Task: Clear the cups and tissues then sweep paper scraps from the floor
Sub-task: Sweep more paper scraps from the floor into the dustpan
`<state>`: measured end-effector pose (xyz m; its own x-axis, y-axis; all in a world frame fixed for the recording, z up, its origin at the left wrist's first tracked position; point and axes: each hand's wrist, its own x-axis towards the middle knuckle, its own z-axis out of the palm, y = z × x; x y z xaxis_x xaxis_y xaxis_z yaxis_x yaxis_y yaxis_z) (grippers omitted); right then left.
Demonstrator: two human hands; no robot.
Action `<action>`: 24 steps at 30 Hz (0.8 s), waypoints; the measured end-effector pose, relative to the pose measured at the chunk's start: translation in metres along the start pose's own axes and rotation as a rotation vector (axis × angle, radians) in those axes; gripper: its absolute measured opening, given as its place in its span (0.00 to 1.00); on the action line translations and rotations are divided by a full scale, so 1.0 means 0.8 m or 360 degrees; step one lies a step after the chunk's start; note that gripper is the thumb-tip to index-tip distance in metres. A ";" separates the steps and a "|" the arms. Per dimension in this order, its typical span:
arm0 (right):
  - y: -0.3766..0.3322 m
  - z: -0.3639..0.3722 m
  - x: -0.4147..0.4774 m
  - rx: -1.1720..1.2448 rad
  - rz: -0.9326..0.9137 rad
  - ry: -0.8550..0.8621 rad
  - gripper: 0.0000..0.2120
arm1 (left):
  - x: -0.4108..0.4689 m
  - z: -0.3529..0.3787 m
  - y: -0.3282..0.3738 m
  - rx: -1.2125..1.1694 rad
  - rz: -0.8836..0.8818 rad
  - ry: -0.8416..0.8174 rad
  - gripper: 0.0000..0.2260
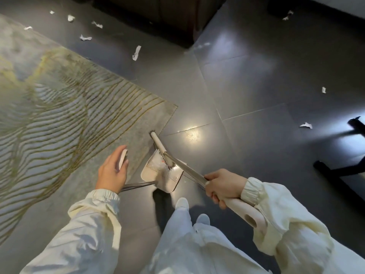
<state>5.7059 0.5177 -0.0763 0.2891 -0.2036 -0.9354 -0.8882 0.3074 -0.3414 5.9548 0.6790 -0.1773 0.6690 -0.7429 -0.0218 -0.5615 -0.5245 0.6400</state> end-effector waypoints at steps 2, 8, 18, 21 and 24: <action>0.016 0.002 -0.006 0.0067 -0.0033 0.0044 0.20 | -0.019 -0.005 -0.006 0.0013 0.0014 0.0044 0.18; 0.053 0.034 -0.013 0.0176 -0.0065 0.0159 0.15 | -0.068 -0.031 -0.024 0.0017 0.0147 0.0032 0.18; 0.136 0.176 0.000 -0.0026 0.0083 0.0571 0.05 | -0.135 -0.062 -0.064 0.0055 0.0525 -0.0429 0.19; 0.156 0.231 0.023 -0.0086 0.0131 0.0559 0.07 | -0.140 -0.062 -0.074 0.0069 0.0539 -0.0425 0.19; 0.156 0.281 0.037 0.0042 0.0158 0.0413 0.13 | -0.142 -0.061 -0.074 0.0060 0.0562 -0.0420 0.20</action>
<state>5.6838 0.7587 -0.1671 0.0972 -0.4015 -0.9107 -0.8970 0.3611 -0.2550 5.9359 0.8145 -0.1750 0.2888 -0.9574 -0.0054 -0.7540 -0.2309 0.6150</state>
